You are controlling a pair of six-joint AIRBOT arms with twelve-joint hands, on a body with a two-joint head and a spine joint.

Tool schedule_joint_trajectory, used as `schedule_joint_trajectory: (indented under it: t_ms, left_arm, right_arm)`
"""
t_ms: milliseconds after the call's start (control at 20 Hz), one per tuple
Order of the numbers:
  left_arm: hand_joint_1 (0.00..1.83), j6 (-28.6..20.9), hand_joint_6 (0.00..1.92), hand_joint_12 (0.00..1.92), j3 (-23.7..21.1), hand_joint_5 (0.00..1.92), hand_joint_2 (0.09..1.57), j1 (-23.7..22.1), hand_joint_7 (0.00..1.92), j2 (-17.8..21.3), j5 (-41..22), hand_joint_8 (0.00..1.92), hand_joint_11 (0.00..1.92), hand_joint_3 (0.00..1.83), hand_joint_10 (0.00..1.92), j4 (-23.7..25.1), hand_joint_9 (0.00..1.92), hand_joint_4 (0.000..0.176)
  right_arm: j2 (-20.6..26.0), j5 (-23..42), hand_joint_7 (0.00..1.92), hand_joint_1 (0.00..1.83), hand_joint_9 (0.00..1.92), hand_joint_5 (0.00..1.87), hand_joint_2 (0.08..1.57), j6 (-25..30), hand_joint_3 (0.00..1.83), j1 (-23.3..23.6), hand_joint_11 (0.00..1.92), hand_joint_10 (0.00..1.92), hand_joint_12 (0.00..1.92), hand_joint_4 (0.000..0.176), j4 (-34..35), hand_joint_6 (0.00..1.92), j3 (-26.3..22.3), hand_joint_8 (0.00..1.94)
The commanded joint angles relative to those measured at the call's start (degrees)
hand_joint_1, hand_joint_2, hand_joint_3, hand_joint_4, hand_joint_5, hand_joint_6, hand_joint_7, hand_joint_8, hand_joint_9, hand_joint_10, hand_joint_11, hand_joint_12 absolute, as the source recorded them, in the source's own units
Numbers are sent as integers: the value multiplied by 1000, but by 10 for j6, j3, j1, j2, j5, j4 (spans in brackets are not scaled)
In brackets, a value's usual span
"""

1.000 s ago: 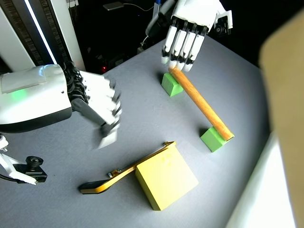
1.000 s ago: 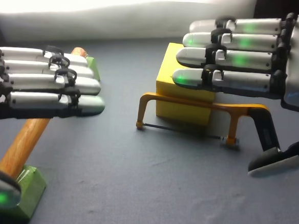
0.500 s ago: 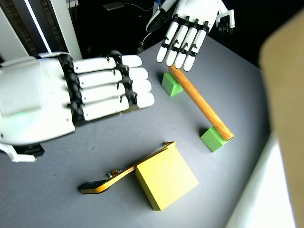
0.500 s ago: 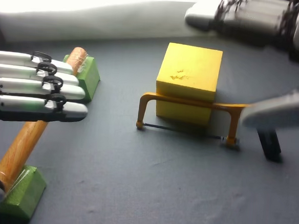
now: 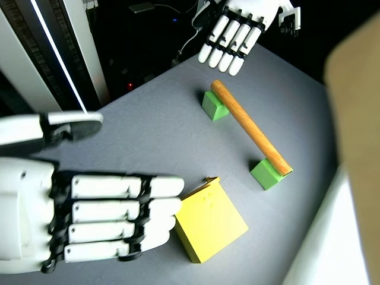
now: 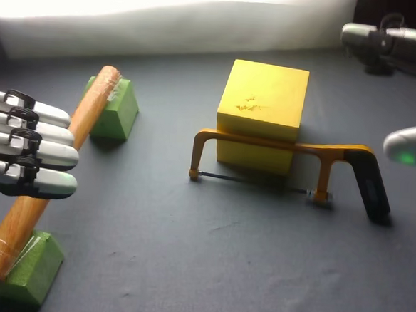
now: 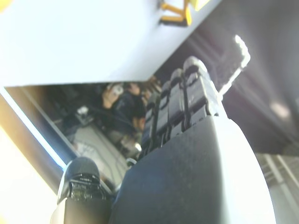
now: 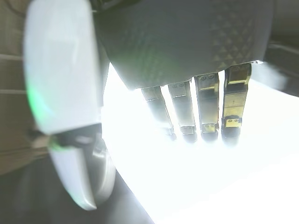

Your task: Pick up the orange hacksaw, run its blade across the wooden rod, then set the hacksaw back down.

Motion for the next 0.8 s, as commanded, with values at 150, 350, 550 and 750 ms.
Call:
schedule_joint_trajectory:
  t_ms: [150,350,550,750]
  left_arm:
    - [0,1,1,104,15,57,1169,28,64,7,-38,4,22,0,4,-27,54,0]
    - [0,1,0,128,22,44,1176,66,38,2,-10,0,0,1,0,-26,36,0]
    - [0,-1,1,104,23,44,1184,95,28,-2,8,1,0,3,0,-26,21,0]
    - [0,-1,2,70,31,41,1189,119,37,-6,21,6,16,2,6,-26,34,0]
  right_arm:
    - [10,85,15,874,37,17,1114,72,6,3,0,1,408,0,15,1,1,0]
    - [12,60,36,913,55,48,1125,194,3,-17,0,5,384,0,11,5,8,4]
    - [10,84,44,924,69,55,1124,286,1,-60,0,4,514,0,6,2,28,2]
    - [4,87,53,953,72,69,1119,372,0,-73,0,2,473,0,-60,2,69,1]
